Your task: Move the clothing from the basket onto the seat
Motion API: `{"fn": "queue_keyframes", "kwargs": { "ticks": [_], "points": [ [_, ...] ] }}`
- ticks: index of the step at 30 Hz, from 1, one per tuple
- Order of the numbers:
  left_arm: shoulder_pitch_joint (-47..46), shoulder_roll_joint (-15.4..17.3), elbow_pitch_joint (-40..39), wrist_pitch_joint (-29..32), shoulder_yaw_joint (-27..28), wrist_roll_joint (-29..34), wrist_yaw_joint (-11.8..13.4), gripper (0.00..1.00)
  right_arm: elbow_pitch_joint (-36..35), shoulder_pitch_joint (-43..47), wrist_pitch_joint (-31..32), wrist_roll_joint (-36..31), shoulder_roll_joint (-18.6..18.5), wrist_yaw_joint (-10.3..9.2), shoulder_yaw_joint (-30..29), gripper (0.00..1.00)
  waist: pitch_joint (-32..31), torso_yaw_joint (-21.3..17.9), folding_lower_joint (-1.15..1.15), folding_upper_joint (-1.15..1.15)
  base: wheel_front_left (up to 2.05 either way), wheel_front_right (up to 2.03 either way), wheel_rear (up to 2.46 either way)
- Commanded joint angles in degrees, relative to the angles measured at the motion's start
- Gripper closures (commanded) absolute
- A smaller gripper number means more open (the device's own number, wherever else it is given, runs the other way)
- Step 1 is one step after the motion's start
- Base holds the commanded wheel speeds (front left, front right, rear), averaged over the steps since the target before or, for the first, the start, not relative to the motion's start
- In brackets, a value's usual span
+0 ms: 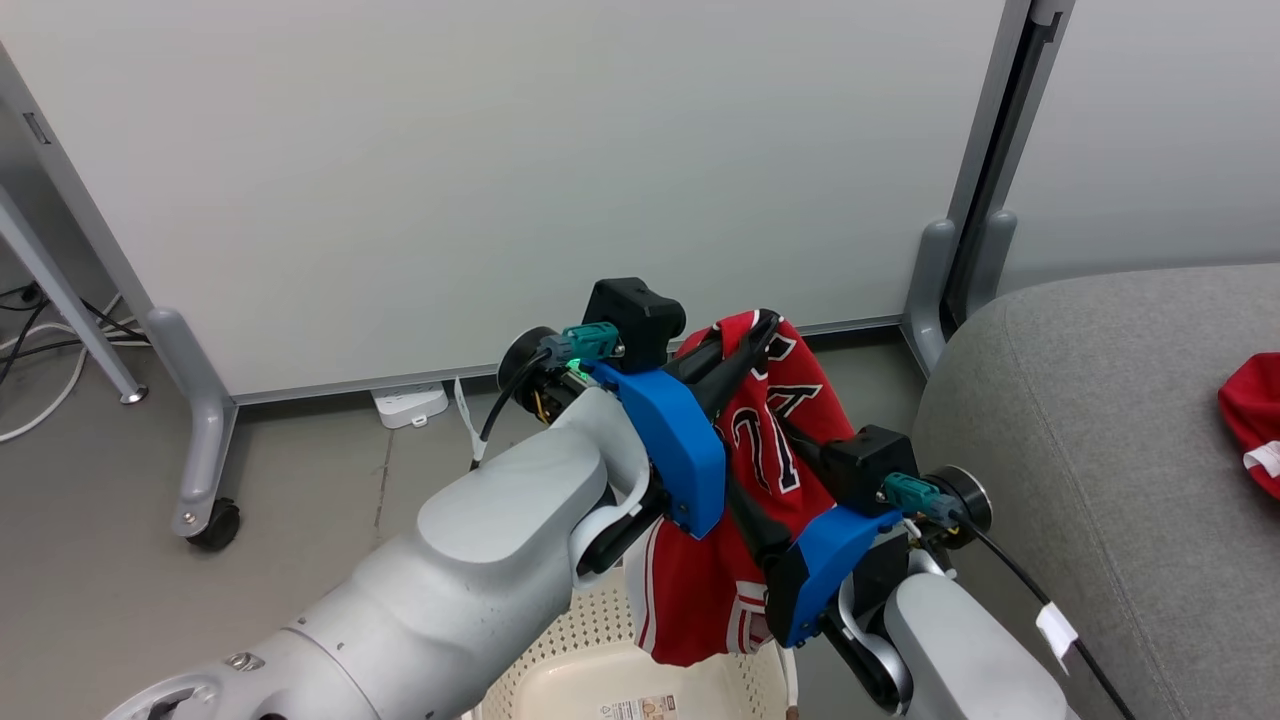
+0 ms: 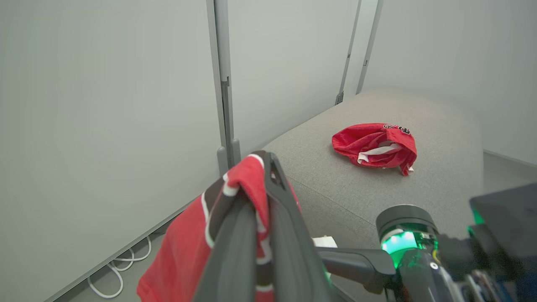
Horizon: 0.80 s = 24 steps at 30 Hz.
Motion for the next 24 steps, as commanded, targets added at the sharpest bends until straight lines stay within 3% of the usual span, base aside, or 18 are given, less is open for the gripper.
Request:
{"fn": "queue_keyframes", "kwargs": {
  "ticks": [1,3,4,5,6,24],
  "points": [
    [-0.6,0.1,-0.3,-0.4,-0.1,-0.4,0.2,1.0,1.4,-1.9,-0.7,0.1,-0.1,-0.02,0.4,0.0,0.0,0.1,0.0,0.0,0.0,0.0,0.0],
    [-0.4,0.1,-0.5,-0.3,-0.4,-0.5,0.2,1.0,3.9,-3.4,-1.1,0.7,-0.1,-0.02,1.3,0.0,0.0,0.3,0.0,0.0,0.0,0.0,0.0],
    [-0.4,0.1,-0.7,-0.3,-0.5,-0.5,0.3,1.0,5.0,-4.1,-1.2,1.0,-0.1,-0.02,1.8,0.18,0.0,0.4,0.0,0.0,0.0,0.0,0.0],
    [-0.4,0.1,-0.8,-0.2,-0.6,-0.6,0.3,1.0,6.0,-4.9,-1.4,1.2,-0.1,-0.02,2.3,0.7,0.0,0.4,0.0,0.0,0.0,0.0,0.0],
    [-0.3,0.1,-0.9,-0.2,-0.7,-0.7,0.3,1.0,6.9,-5.6,-1.4,1.0,-0.1,-0.02,2.7,1.0,0.0,0.5,0.0,0.0,0.0,0.0,0.0],
    [0.5,0.1,-0.7,-1.0,-1.1,-1.0,0.3,1.0,13.0,-7.1,-5.0,3.6,-0.1,-0.02,5.1,1.0,-0.9,-0.4,0.0,0.0,0.0,0.0,0.0]
  ]
}}
